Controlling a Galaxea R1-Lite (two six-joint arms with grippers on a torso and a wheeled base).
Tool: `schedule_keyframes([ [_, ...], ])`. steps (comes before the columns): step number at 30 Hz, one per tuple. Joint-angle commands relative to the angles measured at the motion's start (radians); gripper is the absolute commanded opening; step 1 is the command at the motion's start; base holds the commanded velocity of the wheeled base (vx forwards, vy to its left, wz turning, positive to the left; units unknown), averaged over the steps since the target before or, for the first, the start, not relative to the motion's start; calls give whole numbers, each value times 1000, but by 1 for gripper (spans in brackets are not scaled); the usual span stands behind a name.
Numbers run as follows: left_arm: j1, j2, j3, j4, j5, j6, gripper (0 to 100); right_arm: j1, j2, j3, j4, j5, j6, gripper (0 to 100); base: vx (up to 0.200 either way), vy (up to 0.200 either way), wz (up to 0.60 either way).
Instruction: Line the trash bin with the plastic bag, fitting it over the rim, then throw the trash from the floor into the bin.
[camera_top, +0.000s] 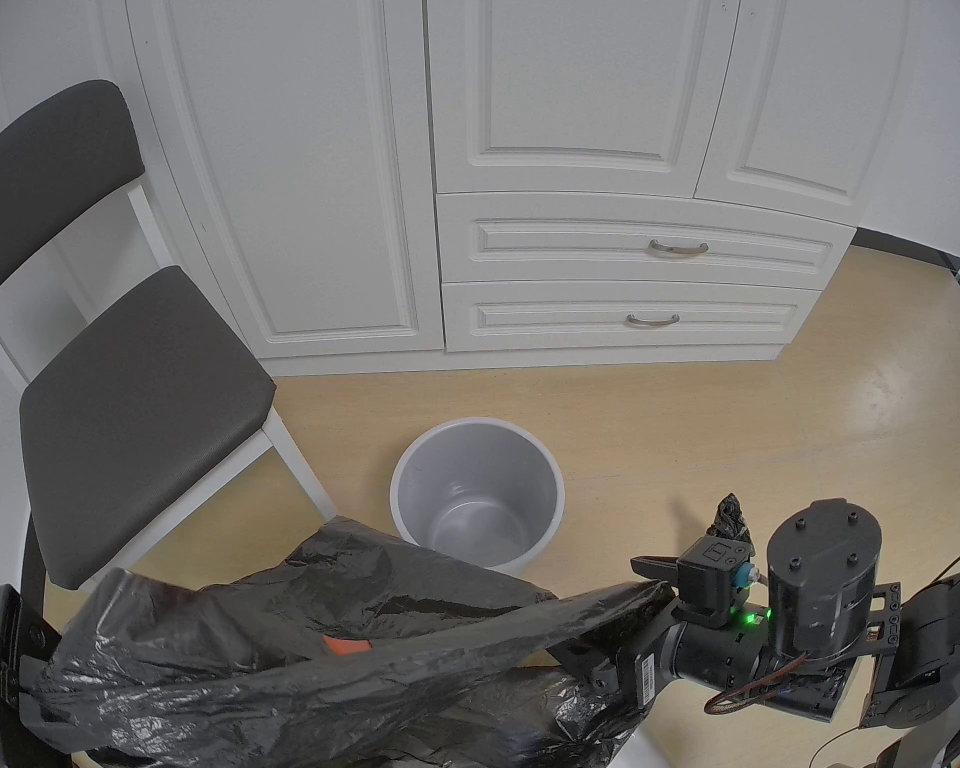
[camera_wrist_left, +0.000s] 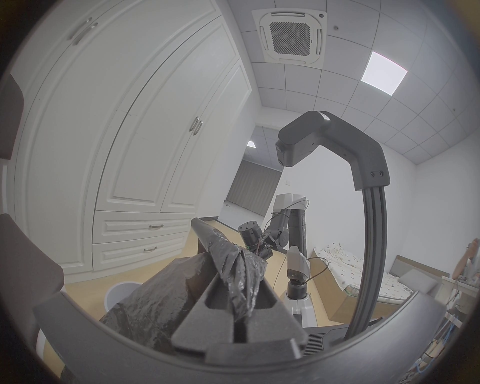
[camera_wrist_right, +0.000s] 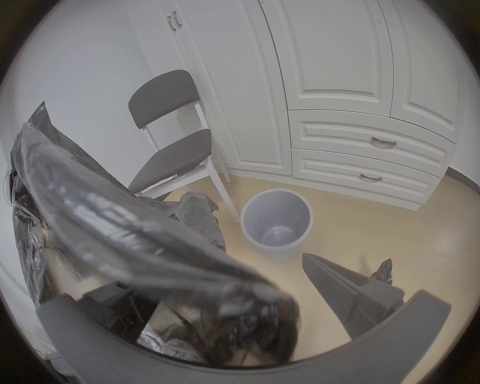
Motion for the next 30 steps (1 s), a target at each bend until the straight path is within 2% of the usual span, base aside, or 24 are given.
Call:
schedule_keyframes([
  [1, 1, 3, 1, -1, -1, -1, 0, 1, 6, 6, -1, 0, -1, 100, 0, 0, 0],
  [15, 3, 6, 1, 1, -1, -2, 0, 0, -70, 41, 6, -6, -71, 100, 0, 0, 0],
  [27, 3, 6, 1, 1, -1, -1, 0, 3, -85, 45, 39, -6, -73, 100, 0, 0, 0],
  [28, 3, 6, 1, 1, -1, -1, 0, 3, -85, 45, 39, -5, -73, 0, 0, 0, 0],
  [30, 3, 6, 1, 1, -1, -1, 0, 7, -80, 44, 38, -2, -71, 0, 0, 0, 0],
])
